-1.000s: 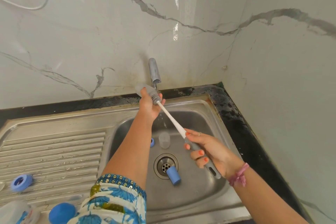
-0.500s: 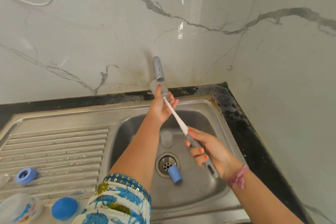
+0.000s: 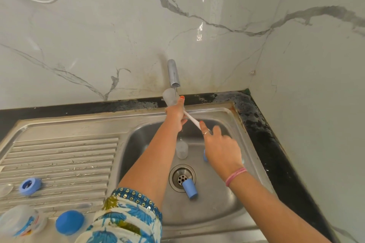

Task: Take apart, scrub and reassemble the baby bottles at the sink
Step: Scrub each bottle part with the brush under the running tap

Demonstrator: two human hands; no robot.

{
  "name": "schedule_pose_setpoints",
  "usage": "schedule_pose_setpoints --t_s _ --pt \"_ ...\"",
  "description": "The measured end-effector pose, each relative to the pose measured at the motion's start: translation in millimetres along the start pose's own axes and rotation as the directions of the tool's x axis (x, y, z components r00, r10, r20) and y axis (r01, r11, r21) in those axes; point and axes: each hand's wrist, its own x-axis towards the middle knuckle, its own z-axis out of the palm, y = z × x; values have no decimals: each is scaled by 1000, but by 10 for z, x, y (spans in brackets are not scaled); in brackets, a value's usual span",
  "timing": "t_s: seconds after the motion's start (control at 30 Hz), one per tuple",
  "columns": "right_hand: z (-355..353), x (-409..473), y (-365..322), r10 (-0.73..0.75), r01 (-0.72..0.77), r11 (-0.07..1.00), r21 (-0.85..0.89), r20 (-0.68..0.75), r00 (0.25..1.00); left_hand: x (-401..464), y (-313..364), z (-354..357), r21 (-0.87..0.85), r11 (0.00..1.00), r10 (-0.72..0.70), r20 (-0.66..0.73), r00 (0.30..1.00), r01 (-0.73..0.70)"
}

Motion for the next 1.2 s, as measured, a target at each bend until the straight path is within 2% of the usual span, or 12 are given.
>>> schedule_pose_setpoints --t_s 0.07,0.17,0.3,0.37,0.5,0.6,0.77,0.9,1.0,1.13,1.2 --pt "12 48 -8 -3 -4 986 165 43 999 40 -5 -24 -93 996 3 7 1000 -2" --pt "-7 151 93 3 -46 911 410 107 994 80 -23 -146 -183 983 1 43 999 7" --pt "22 154 83 50 -87 934 346 115 992 45 -13 -163 -212 976 -25 142 990 55" --pt "17 171 60 11 -51 946 319 128 992 42 -22 -157 -244 967 -41 152 988 77" --pt "-60 216 214 -17 -55 880 471 146 989 81 -30 -244 -276 956 -60 133 989 95" --pt "-68 137 194 11 -70 928 367 161 987 43 -37 -182 -269 953 -85 204 975 140" --pt "-178 70 242 -5 -57 894 444 138 990 35 -26 -148 -301 942 -95 177 980 146" --pt "-266 -49 366 -23 -89 874 477 223 975 25 22 -130 -368 919 -92 151 984 142" --pt "-387 -73 599 -68 -130 779 613 289 955 26 19 -170 -419 904 -49 100 994 86" --pt "-423 -174 923 -60 -379 448 810 450 891 -17 -3 -220 -397 914 -18 164 986 82" --pt "-419 -240 1001 -26 -448 347 824 486 874 -22 -30 -251 -351 932 -32 158 987 87"
